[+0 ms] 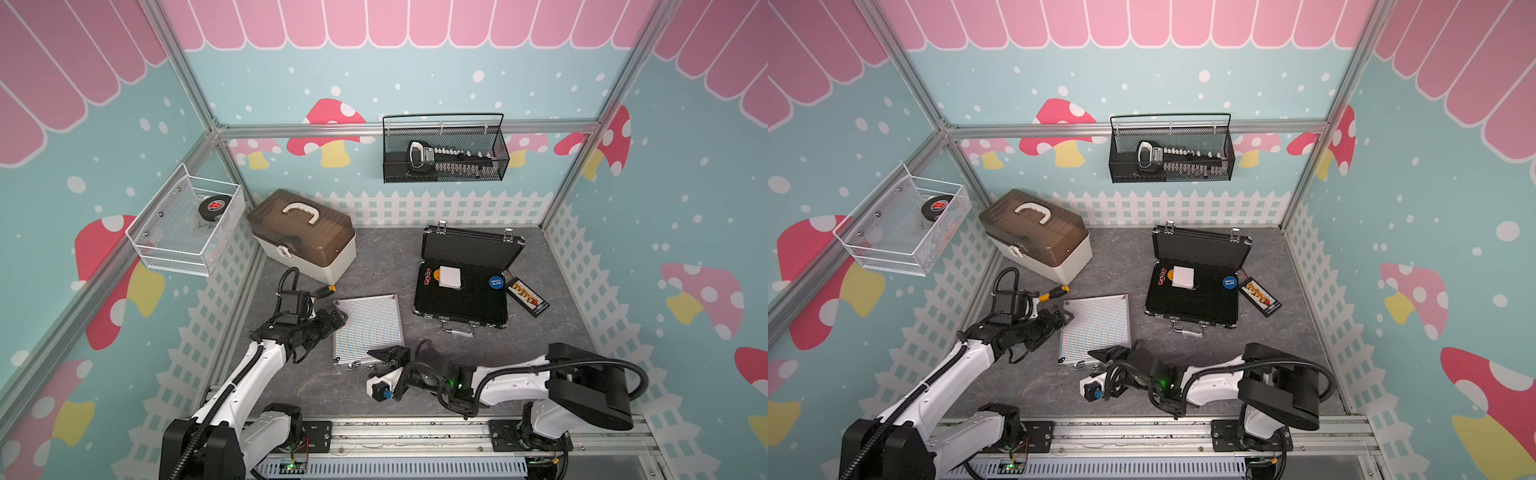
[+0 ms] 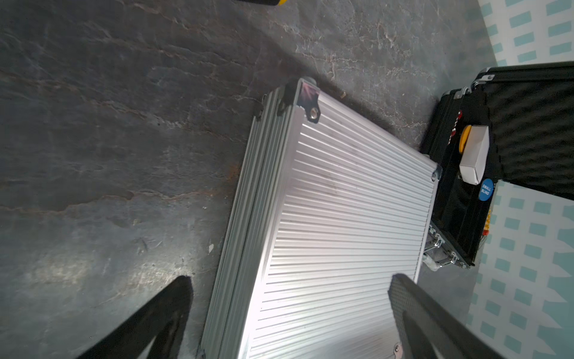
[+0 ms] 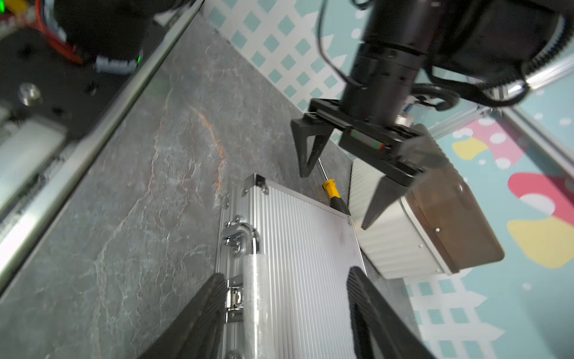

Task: Open the poker set cases
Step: Place the poker set case at the center of the board, then open the case lid on the poker set case.

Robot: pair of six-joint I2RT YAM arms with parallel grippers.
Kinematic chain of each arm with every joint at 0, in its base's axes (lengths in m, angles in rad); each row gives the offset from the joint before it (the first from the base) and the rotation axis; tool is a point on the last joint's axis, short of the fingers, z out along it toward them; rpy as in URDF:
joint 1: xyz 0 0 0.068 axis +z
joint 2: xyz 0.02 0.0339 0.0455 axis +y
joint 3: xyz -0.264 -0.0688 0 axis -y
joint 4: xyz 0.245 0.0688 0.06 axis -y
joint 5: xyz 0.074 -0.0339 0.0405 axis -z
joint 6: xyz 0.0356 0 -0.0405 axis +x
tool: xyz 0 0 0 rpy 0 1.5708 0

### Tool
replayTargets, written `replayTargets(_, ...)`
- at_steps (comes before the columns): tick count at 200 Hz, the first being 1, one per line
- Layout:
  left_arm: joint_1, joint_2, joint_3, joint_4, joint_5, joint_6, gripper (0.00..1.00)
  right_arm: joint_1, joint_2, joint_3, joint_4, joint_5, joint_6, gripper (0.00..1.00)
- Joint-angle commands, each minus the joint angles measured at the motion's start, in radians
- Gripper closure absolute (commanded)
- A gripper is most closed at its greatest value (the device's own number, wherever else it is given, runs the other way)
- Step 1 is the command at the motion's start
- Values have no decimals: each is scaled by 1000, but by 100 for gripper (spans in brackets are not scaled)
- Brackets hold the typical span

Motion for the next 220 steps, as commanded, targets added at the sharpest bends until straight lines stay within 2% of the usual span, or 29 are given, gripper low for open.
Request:
replayTargets(1,25,10,-39,59,61,-61,1,49,167,-34,232,224,-253,30)
replayTargets(27,37,19,-54,79,80,-59,1,79,371,-11,507,337,-403,26)
replayTargets(64,41,15,-55,86,84,-50,1,79,426,4,562,374,-446,26)
replayTargets(84,41,3,-62,88,75,-42,1,80,473,2,643,423,-521,26)
replayTargets(103,43,-5,-69,89,73,-34,1,80,487,6,643,467,-560,26)
replayTargets(144,42,-1,-91,121,85,-40,1,80,501,27,645,480,-585,28)
replayTargets(220,46,30,-84,131,97,-17,1,112,400,29,645,456,-584,31)
